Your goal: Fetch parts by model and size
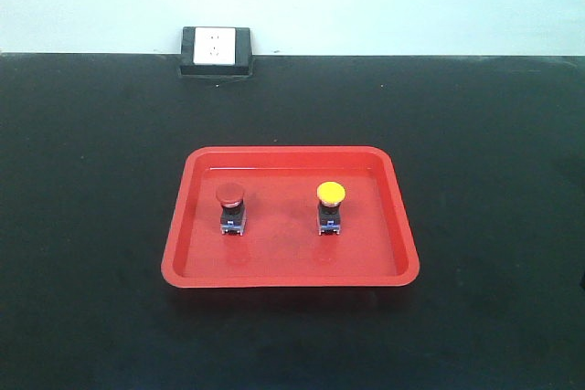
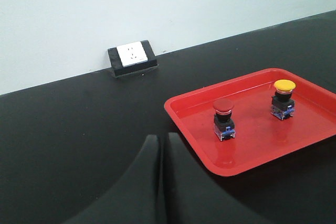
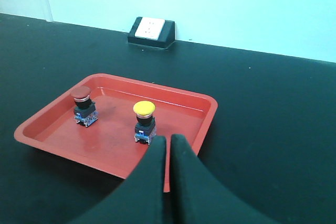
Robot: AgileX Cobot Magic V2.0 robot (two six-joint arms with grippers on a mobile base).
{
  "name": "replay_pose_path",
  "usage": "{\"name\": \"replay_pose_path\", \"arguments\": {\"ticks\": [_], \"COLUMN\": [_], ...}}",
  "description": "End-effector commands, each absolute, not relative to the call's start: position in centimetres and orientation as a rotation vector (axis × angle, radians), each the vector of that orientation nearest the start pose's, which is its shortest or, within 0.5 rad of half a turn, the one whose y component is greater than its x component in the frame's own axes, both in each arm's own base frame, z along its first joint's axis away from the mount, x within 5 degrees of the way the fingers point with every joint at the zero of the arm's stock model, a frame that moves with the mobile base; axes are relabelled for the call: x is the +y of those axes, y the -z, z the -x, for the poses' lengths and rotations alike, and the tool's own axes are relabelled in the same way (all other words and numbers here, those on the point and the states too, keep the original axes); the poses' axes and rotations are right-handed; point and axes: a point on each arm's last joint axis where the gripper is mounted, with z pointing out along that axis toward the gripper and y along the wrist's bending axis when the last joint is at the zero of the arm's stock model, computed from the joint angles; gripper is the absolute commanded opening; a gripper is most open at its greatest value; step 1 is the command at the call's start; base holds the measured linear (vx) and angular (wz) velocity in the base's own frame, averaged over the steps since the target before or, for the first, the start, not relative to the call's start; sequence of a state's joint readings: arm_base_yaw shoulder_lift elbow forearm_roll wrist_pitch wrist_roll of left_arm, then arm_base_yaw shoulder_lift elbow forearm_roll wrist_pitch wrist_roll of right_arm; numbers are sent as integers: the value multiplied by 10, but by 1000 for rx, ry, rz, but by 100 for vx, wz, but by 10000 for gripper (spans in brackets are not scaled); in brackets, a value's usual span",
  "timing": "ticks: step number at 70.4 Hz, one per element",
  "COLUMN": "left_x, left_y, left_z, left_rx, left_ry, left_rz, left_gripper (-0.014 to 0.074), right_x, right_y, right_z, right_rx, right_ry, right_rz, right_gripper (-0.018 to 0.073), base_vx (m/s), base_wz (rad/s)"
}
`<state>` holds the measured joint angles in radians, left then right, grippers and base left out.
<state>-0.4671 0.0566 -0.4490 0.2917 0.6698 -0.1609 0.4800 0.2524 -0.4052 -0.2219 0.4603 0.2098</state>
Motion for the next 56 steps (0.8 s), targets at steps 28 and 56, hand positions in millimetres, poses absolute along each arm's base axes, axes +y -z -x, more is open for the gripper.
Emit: {"name": "replay_pose_path", "arguments": {"ticks": [28,56], "left_x": [4,4], "left_y": [-311,-310], "left_z": [-26,-26], "left_rx": [1628,1630], "left_ry": [151,159], "left_rz": [-331,-329], "left_gripper": [-4,-4], "right_x": [22,22], "right_y": [-306,-306], "right_z": [-61,-61], "right_rx": [1672,1672], "right_ry": [-258,-258], "right_rz": [354,354], "right_gripper": [-8,-8], "base_vx": [0,0], "base_wz": [0,0]}}
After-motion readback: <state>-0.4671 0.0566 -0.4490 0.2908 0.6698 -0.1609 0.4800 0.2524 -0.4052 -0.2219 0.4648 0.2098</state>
